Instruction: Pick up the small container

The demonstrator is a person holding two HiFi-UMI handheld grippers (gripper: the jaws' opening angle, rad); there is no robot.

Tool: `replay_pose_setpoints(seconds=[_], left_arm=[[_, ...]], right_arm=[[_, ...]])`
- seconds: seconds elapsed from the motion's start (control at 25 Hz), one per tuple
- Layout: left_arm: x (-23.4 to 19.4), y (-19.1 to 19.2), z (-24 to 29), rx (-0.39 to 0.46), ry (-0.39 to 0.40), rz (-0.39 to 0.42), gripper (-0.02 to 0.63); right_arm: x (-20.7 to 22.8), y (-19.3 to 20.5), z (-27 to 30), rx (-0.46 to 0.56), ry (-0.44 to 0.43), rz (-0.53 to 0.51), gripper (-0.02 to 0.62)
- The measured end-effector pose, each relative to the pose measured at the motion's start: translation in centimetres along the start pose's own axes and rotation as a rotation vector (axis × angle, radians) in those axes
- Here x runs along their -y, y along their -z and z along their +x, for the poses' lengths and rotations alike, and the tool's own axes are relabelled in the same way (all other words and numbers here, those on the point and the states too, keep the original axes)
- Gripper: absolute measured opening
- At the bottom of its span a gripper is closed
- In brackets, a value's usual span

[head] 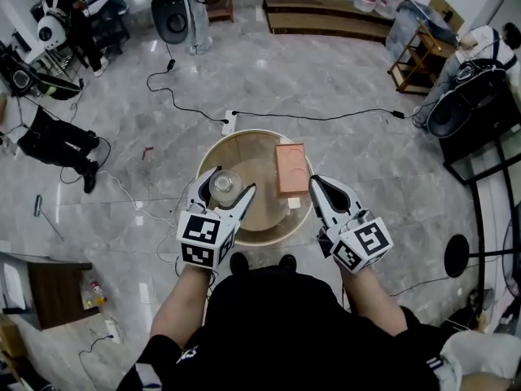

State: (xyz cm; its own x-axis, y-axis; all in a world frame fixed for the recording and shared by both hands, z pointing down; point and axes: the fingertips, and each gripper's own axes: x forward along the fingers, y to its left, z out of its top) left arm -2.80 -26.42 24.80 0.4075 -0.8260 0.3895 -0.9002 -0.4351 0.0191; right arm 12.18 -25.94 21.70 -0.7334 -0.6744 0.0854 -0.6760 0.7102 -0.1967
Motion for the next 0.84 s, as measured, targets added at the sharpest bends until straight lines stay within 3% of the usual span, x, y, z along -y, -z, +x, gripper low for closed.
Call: replay_pose_setpoints(seconds=[0.44,0.84], left_arm=[[-1.1,0.5,-1.3,-0.021,-0.023,-0.003,0.342],[-2.0,1.5,-1.5,-0.042,-0.018,-0.022,0.342]], right_arm=[[-1.5,0.5,1.8,-0.006,-0.061,-0.024,0.011],[-1.9,0.8,2.7,-0.015,-0.065,-0.011,0.011]])
